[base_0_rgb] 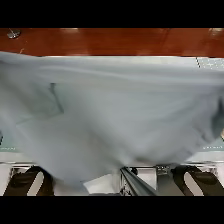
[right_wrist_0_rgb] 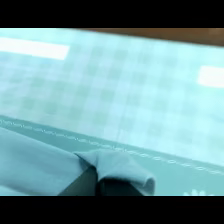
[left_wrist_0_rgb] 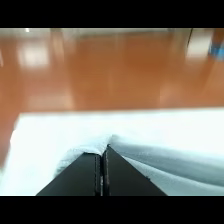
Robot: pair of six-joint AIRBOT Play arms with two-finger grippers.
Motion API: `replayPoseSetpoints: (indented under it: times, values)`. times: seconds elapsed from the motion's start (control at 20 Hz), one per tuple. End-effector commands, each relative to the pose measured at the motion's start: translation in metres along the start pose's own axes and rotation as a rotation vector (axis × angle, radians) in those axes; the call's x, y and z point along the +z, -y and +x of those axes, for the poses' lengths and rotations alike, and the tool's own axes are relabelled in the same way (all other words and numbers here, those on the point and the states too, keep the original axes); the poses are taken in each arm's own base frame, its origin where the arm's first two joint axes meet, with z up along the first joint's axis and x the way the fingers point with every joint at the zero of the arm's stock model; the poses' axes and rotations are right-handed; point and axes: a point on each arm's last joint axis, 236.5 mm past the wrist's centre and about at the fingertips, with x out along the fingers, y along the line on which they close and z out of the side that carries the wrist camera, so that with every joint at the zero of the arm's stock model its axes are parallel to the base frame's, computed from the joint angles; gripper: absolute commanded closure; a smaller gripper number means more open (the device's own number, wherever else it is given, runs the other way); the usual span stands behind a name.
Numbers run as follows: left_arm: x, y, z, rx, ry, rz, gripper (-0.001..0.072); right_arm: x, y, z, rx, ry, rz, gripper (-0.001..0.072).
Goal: Fold the shirts.
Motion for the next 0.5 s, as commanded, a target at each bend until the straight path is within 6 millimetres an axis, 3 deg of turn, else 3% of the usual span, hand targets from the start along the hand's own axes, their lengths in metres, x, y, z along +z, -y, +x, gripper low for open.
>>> replayPoseSetpoints:
  times: [0.0, 0.15, 0.3, 0.45]
  values:
    - [-0.066, -0.014, 0.089, 0.027, -0.123, -0.107, 0.0683, -0.015, 0.028, 0.097, 0.041, -0.072, 0.096, 0.0679]
    - [-0.106, -0.023, 0.164, 0.045, -0.221, -0.19, 0.0683, -0.027, 0.064, 0.185, 0.037, -0.182, 0.164, 0.068]
    - [-0.132, -0.027, 0.234, 0.042, -0.26, -0.264, 0.0683, -0.023, 0.094, 0.272, 0.047, -0.195, 0.251, 0.0679]
    - [-0.161, -0.025, 0.291, 0.038, -0.331, -0.407, 0.0683, -0.013, 0.111, 0.35, 0.102, -0.201, 0.37, 0.0679]
